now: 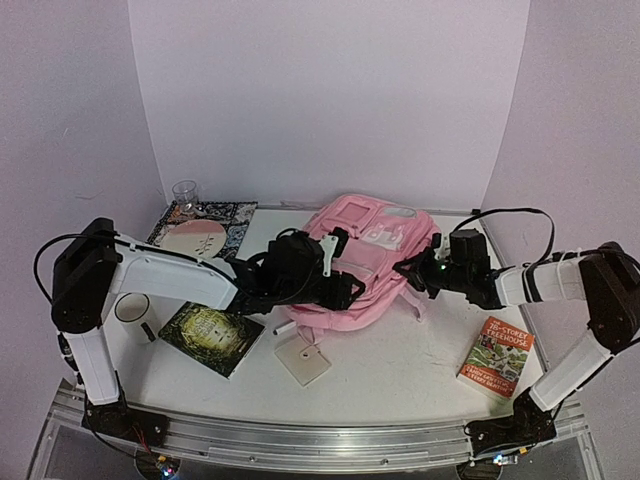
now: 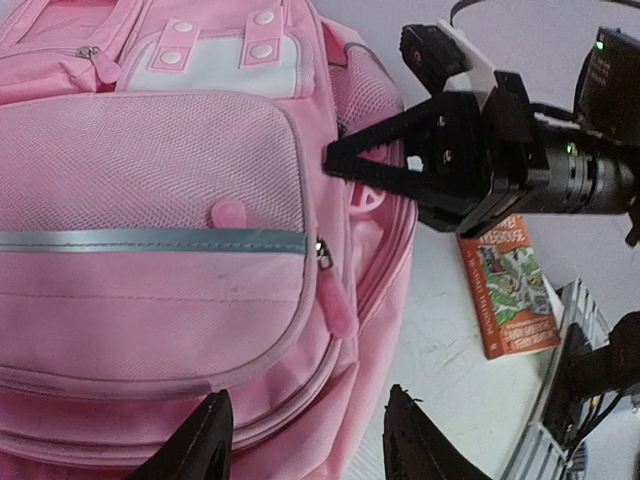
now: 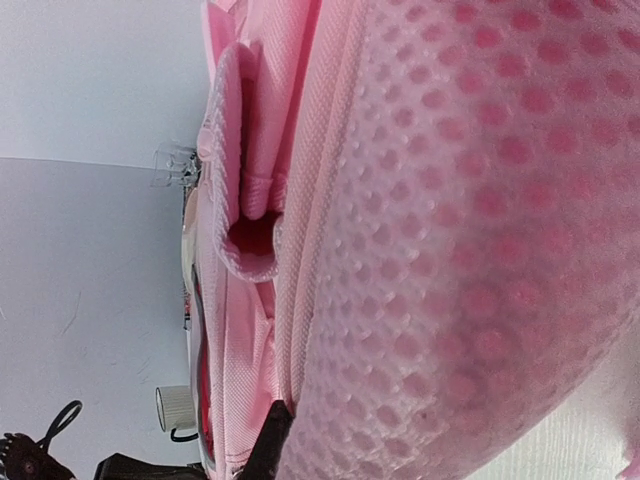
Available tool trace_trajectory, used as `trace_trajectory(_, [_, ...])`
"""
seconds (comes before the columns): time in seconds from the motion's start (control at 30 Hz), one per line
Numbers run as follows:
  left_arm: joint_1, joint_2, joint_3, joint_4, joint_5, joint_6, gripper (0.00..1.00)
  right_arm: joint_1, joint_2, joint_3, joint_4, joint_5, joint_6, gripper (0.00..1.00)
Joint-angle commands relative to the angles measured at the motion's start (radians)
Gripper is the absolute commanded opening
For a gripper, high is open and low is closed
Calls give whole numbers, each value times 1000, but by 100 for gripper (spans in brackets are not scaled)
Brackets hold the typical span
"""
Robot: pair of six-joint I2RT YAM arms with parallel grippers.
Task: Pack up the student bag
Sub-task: Grab the student bag from the center of the board, then hold the upper front pocket of the student bag, then pick up the upper front pocket of the student bag.
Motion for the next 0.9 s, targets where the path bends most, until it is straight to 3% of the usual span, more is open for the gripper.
trace_trajectory(0.0, [-4,-27,77,21,11,-58,50,38,-97,46,67,80,-27,0])
trace_trajectory(0.33, [-23,61,167,-19,50,-86,40,81,-151,75,-22,178,-54,0])
trace_trajectory(0.87, [-67,131,203,-87,-103,-84,33,110,-166,96,-62,201,-70,0])
